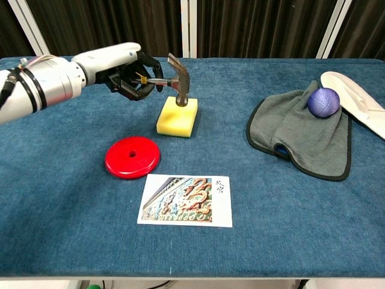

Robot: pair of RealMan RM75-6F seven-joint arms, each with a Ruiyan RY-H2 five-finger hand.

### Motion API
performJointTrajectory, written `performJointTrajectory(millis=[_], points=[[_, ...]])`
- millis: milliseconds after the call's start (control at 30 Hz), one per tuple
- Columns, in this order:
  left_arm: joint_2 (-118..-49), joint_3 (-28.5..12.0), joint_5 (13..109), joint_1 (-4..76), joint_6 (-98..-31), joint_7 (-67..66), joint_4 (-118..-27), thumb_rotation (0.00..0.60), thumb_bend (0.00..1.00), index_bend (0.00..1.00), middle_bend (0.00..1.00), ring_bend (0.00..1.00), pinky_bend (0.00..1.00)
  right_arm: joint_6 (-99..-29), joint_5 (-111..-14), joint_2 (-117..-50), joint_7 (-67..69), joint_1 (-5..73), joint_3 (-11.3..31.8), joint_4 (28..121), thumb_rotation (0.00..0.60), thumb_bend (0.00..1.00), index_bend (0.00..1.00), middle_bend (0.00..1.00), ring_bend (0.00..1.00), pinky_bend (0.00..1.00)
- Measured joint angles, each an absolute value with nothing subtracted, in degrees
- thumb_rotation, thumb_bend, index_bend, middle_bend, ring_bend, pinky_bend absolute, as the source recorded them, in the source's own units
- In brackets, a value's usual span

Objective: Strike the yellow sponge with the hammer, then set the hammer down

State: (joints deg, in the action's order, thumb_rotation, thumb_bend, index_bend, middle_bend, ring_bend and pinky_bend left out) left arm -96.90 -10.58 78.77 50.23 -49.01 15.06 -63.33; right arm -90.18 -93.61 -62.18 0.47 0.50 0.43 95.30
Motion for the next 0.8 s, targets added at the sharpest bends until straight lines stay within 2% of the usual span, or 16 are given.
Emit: performJointTrajectory(millis=[200, 567, 800], points=[[-99.43, -10.51, 75.87, 51.16, -45.87, 10.58, -60.38, 0.6, 0.93, 0.94, 0.91, 0.94, 1.0, -90.35, -93.4, -62.31, 1.03, 0.31, 0.4, 94.84, 0.6, 0.19, 0.03, 0.14, 0.02, 0.23], [-94.39, -13.02, 75.72, 49.36, -50.41, 15.5, -67.32, 0.6, 0.95, 0.94, 0.91, 0.94, 1.0, -90.97, -93.66, -62.42, 1.48, 0.06, 0.49, 94.4, 0.6, 0.19, 0.03, 0.14, 0.02, 0.23], [-96.16, -12.27, 74.04, 50.03, -45.99, 15.77, -65.2, 0.6, 0.95, 0.94, 0.91, 0.94, 1.0, -90.17, -93.18, -62.61, 1.45, 0.32, 0.51, 94.23, 0.6, 0.19, 0.03, 0.14, 0.02, 0.23]])
